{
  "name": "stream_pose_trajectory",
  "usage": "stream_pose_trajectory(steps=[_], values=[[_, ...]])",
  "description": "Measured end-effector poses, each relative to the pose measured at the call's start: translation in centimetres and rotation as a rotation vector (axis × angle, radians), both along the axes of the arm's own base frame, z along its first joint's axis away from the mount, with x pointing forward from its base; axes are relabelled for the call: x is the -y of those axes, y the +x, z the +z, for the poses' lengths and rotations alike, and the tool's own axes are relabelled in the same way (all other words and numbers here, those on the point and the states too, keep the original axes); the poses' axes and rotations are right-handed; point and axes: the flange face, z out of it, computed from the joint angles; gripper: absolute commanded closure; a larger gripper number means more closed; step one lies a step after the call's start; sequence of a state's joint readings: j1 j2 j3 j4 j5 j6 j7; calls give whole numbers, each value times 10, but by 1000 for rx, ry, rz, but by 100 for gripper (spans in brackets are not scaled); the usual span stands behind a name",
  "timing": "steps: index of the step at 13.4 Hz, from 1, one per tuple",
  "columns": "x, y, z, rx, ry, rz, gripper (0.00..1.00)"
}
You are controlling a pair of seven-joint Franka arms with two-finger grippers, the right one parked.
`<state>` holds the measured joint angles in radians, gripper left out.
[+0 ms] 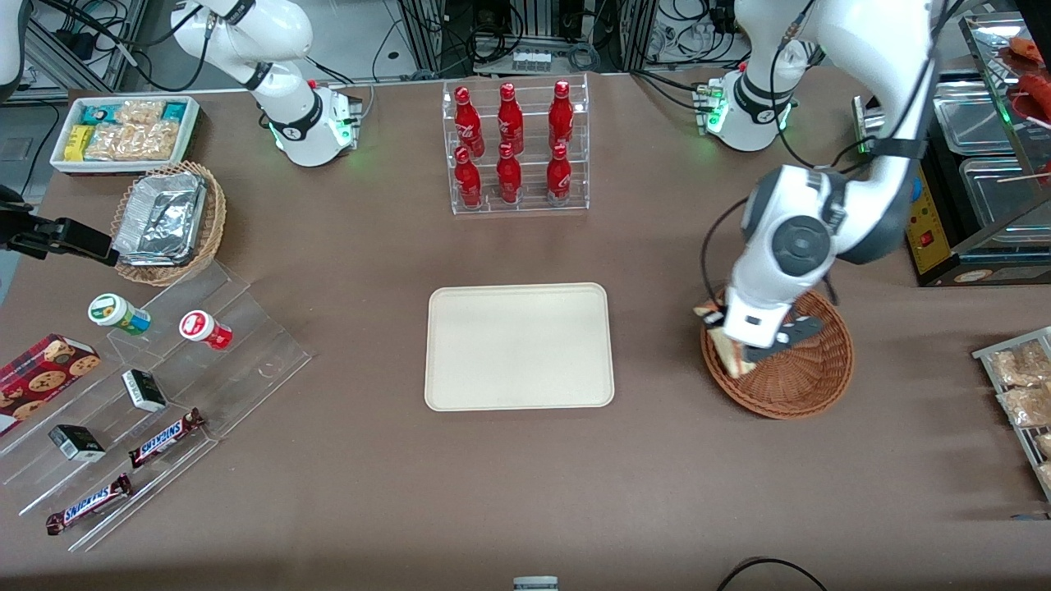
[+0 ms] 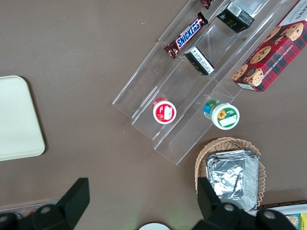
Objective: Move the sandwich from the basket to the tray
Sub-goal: 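Lift the sandwich and carry it with the left gripper to the tray, then lower the sandwich onto the white tray and open the left gripper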
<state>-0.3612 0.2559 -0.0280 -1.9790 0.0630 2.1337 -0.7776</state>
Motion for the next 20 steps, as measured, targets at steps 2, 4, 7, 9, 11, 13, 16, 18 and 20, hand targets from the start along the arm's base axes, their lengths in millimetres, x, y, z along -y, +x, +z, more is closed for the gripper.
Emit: stream_pose_trajectory(steps=[2, 4, 7, 9, 11, 13, 16, 18, 20], values=[[44, -11, 7, 17, -9, -76, 100], [85, -17, 8, 31, -17, -140, 100], [146, -24, -5, 38, -26, -228, 100], [184, -29, -16, 41, -32, -278, 100], [212, -29, -30, 43, -37, -309, 100], [233, -26, -43, 46, -42, -329, 100], [253, -25, -63, 50, -48, -350, 100], [259, -26, -69, 55, -54, -358, 100], [260, -27, -77, 49, -53, -361, 100]])
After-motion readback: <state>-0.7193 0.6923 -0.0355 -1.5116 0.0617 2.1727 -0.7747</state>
